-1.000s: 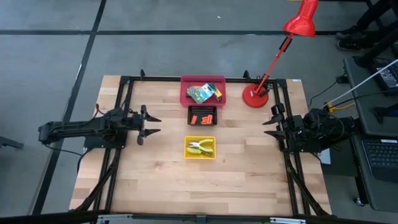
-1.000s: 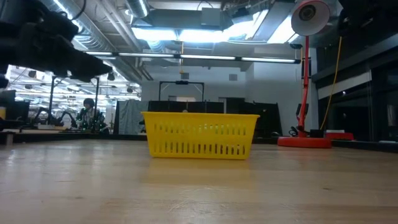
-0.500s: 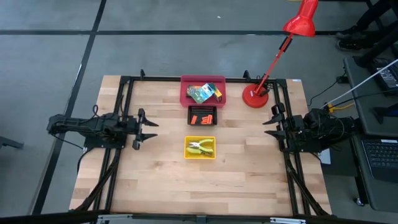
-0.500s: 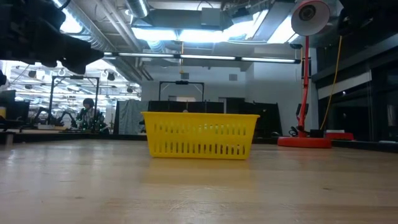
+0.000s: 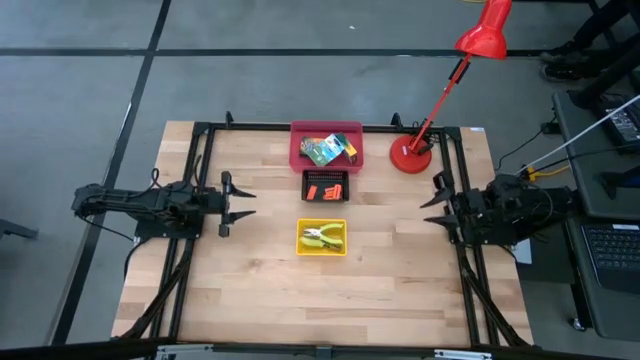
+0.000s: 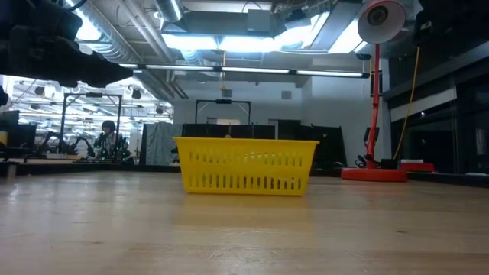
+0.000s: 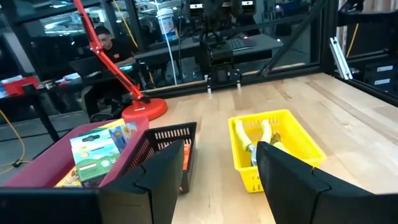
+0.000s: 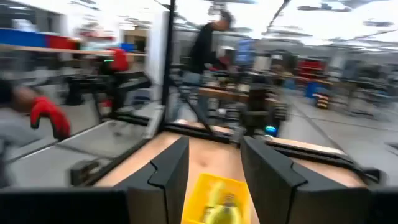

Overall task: Pick & Place School Supplies
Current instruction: Return to Home Position

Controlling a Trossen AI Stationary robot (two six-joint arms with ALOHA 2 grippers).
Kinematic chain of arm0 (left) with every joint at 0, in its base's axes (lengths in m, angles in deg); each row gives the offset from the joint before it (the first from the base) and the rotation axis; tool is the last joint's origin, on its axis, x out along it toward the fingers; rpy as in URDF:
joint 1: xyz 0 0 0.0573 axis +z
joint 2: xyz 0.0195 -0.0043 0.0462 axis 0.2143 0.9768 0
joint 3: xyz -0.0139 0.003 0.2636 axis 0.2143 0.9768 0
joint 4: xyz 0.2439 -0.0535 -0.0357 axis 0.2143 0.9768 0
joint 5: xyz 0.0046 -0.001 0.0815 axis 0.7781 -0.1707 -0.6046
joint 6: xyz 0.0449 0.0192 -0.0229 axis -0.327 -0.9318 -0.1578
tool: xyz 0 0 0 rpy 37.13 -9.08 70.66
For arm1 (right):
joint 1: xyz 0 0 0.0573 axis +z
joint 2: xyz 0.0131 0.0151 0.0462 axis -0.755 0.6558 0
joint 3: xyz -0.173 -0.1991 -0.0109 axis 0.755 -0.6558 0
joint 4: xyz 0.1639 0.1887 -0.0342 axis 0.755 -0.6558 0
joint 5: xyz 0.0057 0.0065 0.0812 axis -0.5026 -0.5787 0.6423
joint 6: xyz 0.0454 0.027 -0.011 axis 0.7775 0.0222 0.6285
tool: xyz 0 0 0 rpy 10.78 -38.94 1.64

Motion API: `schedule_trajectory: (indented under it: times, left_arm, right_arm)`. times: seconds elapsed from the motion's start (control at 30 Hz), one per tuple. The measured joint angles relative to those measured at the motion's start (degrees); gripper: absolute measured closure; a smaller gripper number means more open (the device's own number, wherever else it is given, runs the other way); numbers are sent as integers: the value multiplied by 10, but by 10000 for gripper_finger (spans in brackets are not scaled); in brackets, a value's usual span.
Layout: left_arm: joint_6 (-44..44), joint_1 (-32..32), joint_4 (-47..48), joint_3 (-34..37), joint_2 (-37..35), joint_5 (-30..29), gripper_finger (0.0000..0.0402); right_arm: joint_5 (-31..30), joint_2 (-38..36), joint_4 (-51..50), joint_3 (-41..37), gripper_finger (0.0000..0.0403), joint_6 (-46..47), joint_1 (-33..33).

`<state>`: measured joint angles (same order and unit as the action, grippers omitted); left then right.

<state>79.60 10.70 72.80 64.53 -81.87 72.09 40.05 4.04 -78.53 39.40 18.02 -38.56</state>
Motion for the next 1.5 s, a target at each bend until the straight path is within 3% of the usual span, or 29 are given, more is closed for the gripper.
schedule_trajectory:
  times: [0.1,0.4,0.63,0.87,1.0,1.13,1.3,1.5]
  left_arm:
    - [0,0,0,0,0,0,204]
    - [0,0,0,0,0,1,203]
    - [0,0,-1,0,0,1,203]
    - [0,0,0,0,0,1,203]
    - [0,0,0,0,0,1,203]
    - [0,0,0,0,0,1,203]
    - [0,0,0,0,0,1,203]
    - [0,0,0,0,0,1,203]
  right_arm:
    - [37,8,7,0,252,-9,0]
    - [-61,-2,-42,-2,252,28,0]
    - [-28,-17,-39,-9,252,0,9]
    - [-80,-17,-51,-14,252,-55,9]
    - [-80,-17,-57,-25,252,-14,10]
    - [-20,-17,-47,-50,252,39,10]
    - [168,-17,34,-66,253,64,4]
    - [213,-17,59,-70,253,293,2]
